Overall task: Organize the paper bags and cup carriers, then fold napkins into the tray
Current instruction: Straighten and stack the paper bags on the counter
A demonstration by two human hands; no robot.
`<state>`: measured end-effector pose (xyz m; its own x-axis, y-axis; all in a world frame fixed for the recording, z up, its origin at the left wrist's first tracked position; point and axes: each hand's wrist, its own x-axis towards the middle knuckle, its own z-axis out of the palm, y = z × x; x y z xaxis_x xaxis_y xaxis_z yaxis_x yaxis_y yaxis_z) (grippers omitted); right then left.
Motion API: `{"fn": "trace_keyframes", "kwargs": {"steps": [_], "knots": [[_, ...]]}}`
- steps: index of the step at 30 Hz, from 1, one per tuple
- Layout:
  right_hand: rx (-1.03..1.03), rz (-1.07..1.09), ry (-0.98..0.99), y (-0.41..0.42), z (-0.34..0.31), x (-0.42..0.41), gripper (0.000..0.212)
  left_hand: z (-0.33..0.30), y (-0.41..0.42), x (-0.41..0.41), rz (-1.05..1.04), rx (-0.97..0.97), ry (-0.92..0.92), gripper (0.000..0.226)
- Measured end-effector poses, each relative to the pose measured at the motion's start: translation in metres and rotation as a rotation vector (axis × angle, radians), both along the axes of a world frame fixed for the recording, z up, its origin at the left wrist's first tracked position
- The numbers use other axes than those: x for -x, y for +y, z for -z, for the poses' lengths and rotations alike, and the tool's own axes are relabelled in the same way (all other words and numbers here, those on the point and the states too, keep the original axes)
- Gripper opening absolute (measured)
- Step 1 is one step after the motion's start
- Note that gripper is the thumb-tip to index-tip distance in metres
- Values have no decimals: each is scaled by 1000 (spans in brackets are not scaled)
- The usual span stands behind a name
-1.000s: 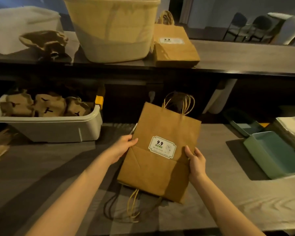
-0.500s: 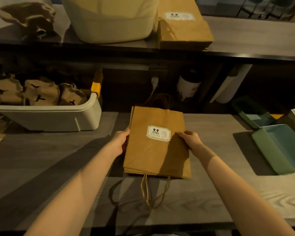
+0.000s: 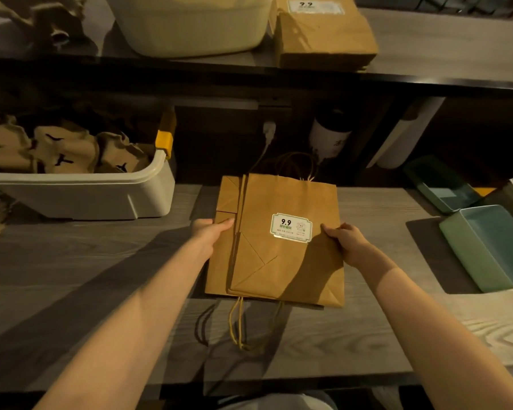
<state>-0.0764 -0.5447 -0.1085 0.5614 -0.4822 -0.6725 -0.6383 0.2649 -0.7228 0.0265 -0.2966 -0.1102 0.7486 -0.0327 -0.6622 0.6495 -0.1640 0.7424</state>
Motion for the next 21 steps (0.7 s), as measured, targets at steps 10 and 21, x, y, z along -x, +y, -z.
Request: {"fn": "trace_keyframes", "kwargs": {"steps": [10,21], "knots": [[100,121,0,-3,6,-7,50,1,6,-3,43,-150,-119,33],[331,125,42,4,17,-1,40,-40,21,-2,125,-646,-566,24]]}}
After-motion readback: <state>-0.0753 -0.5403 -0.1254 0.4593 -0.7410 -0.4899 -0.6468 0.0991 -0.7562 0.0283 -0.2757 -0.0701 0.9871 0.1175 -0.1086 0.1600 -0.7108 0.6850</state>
